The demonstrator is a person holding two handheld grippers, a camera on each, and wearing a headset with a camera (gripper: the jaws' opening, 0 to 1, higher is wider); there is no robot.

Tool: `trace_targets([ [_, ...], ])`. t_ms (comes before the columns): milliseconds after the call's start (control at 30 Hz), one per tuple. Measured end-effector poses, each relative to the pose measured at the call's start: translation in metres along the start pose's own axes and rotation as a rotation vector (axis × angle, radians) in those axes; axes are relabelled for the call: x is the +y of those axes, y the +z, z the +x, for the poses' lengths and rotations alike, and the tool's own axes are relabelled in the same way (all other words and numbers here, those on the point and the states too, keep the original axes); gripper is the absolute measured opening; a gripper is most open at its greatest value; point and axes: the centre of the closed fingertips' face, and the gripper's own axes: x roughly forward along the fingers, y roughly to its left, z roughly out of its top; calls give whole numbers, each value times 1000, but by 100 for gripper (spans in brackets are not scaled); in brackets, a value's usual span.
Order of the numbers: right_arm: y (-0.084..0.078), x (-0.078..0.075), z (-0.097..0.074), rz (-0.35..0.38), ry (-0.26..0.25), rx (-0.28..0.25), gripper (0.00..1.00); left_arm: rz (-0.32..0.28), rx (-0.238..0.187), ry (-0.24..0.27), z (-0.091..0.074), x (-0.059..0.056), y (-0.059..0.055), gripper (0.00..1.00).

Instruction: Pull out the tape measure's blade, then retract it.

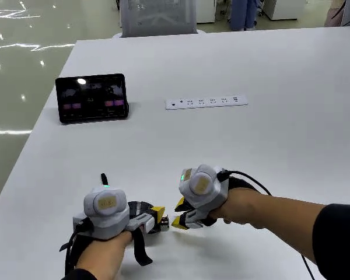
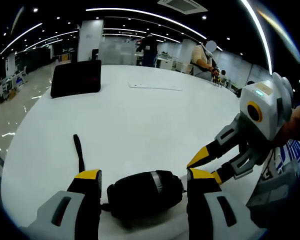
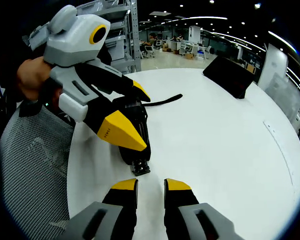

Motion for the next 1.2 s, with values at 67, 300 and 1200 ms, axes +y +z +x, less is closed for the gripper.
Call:
trace_targets([
  [67,0,-4,-7,25,-17,-24,18,3,10,-5,0,3,2,73],
  [300,-7,-11,-37,57,-50,-68,25,17,4,-14,-8,20,9,93],
  [1200,-105,-31,-147,246,-255,-105,52,196,60,-200,-57,43,8,99],
])
